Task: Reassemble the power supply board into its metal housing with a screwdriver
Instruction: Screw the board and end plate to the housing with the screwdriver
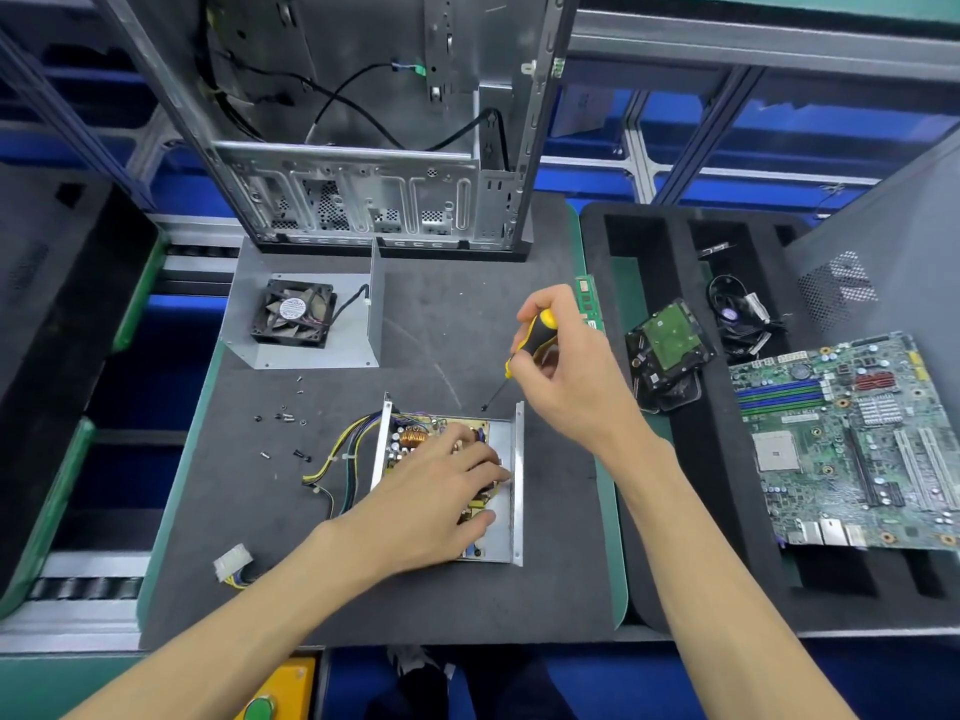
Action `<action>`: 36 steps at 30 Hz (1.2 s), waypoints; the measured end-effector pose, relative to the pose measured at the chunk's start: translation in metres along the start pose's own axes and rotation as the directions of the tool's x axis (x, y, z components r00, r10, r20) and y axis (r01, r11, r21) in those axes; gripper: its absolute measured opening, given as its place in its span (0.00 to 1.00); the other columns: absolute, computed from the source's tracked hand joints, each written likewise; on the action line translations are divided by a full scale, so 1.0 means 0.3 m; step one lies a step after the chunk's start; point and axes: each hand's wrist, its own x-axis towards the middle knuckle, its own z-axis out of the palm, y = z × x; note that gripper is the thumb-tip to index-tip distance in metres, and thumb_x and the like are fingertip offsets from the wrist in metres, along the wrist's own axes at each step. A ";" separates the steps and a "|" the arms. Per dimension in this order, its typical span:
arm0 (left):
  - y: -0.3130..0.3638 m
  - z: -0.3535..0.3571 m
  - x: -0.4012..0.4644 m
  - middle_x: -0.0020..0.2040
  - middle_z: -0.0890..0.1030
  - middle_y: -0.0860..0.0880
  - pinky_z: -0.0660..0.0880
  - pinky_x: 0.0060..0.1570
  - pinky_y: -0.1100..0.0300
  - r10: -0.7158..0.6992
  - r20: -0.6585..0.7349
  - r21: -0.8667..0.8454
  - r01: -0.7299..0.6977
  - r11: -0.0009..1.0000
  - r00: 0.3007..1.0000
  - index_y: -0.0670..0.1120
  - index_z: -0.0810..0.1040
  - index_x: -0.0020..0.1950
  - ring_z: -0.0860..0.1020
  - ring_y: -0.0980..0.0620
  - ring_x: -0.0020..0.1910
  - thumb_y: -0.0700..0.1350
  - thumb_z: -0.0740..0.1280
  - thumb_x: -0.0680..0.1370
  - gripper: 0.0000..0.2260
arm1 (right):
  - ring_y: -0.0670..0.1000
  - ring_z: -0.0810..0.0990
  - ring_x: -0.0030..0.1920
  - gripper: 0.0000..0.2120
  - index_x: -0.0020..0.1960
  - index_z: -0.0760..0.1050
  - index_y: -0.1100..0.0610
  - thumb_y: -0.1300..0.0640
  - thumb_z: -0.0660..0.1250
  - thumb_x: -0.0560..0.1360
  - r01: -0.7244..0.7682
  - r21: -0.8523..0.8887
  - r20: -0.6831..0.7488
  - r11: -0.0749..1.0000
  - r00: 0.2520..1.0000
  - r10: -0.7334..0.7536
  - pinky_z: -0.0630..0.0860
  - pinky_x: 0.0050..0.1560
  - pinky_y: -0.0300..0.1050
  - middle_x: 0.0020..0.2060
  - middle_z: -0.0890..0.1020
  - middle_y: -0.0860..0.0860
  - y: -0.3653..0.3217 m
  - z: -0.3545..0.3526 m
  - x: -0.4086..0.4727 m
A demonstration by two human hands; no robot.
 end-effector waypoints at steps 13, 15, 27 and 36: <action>-0.012 0.024 -0.015 0.58 0.78 0.54 0.74 0.61 0.52 0.058 -0.051 0.088 -0.054 0.995 0.997 0.50 0.77 0.66 0.70 0.46 0.61 0.52 0.66 0.77 0.18 | 0.50 0.76 0.34 0.14 0.54 0.64 0.42 0.56 0.65 0.74 0.042 -0.123 0.097 0.992 0.995 -0.031 0.74 0.33 0.41 0.41 0.78 0.44 0.064 0.036 -0.027; -0.013 0.023 -0.016 0.58 0.78 0.54 0.74 0.60 0.52 0.059 -0.048 0.087 -0.055 0.995 0.997 0.50 0.77 0.66 0.70 0.46 0.61 0.52 0.66 0.77 0.18 | 0.50 0.76 0.34 0.15 0.54 0.64 0.42 0.57 0.65 0.74 0.038 -0.130 0.102 0.991 0.995 -0.024 0.75 0.34 0.42 0.41 0.78 0.44 0.066 0.040 -0.027; -0.016 0.025 -0.013 0.61 0.76 0.54 0.71 0.64 0.52 0.040 -0.007 0.086 -0.039 0.996 0.999 0.50 0.75 0.68 0.67 0.47 0.64 0.52 0.64 0.78 0.19 | 0.50 0.75 0.35 0.15 0.53 0.67 0.45 0.61 0.67 0.75 0.048 -0.150 0.135 0.987 0.991 -0.027 0.73 0.34 0.39 0.40 0.77 0.46 0.055 0.051 -0.031; -0.017 0.026 -0.015 0.61 0.76 0.54 0.72 0.63 0.51 0.042 -0.007 0.090 -0.041 0.995 0.999 0.50 0.75 0.68 0.68 0.46 0.63 0.52 0.64 0.77 0.20 | 0.48 0.76 0.36 0.12 0.52 0.71 0.46 0.60 0.69 0.76 0.081 -0.175 0.166 0.981 0.985 -0.052 0.73 0.37 0.38 0.39 0.75 0.42 0.040 0.057 -0.026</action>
